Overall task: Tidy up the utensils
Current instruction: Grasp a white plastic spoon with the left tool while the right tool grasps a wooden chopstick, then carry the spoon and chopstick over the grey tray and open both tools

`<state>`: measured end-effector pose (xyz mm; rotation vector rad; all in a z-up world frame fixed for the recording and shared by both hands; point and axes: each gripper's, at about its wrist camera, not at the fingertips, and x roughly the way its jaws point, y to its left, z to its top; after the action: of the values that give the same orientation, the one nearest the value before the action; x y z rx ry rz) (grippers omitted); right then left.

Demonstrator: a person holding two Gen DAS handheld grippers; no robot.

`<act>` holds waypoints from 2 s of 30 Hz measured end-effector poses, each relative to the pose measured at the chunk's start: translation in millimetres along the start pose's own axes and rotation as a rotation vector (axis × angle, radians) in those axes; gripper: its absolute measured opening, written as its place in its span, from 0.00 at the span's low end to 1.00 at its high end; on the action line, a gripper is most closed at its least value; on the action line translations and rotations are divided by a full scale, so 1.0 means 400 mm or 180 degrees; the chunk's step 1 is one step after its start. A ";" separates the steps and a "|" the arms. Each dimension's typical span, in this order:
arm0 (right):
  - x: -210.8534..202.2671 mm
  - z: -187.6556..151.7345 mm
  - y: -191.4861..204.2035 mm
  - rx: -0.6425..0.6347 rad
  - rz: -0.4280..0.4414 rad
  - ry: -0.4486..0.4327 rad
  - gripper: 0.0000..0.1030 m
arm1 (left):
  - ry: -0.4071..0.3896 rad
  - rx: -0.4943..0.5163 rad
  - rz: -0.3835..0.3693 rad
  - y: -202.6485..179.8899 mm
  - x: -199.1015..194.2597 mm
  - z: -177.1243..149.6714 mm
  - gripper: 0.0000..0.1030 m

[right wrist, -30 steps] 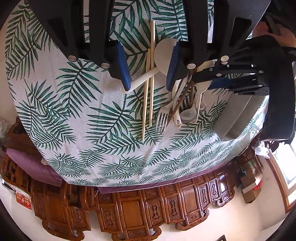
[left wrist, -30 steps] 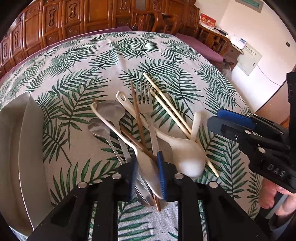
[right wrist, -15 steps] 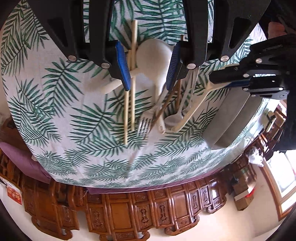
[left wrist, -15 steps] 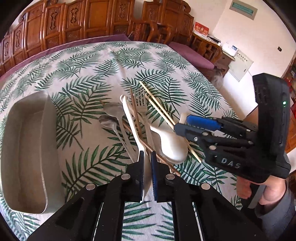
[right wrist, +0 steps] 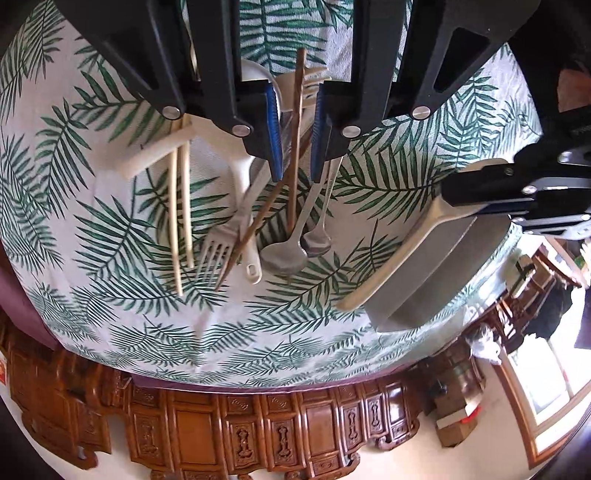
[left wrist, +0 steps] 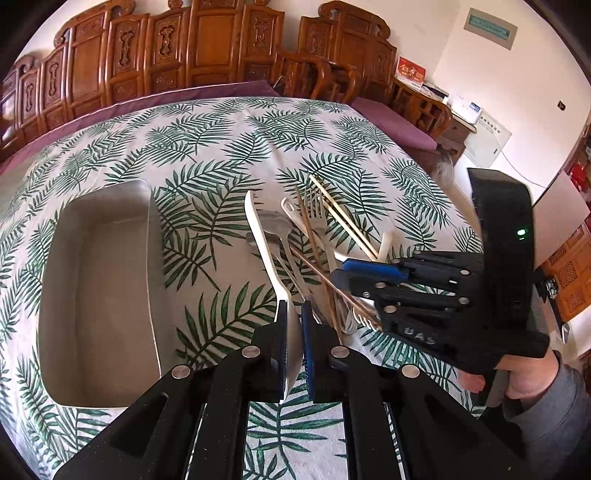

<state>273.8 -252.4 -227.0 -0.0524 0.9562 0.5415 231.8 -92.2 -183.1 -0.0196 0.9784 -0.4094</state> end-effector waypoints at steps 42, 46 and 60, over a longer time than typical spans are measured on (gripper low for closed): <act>-0.190 0.005 0.093 0.0161 -0.0390 -0.0179 0.06 | -0.0213 -0.0071 0.0136 0.208 -0.147 0.002 0.06; -0.175 0.040 0.150 0.0036 -0.0343 -0.0189 0.06 | -0.0195 -0.0100 0.0202 0.256 -0.130 0.003 0.06; -0.111 0.111 0.278 -0.0165 -0.0244 -0.0140 0.06 | -0.0036 -0.0366 0.0117 0.352 -0.060 -0.025 0.06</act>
<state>236.2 -162.3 -144.7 -0.1226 0.8938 0.4948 258.2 47.7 -197.2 -0.1076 0.9887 -0.3185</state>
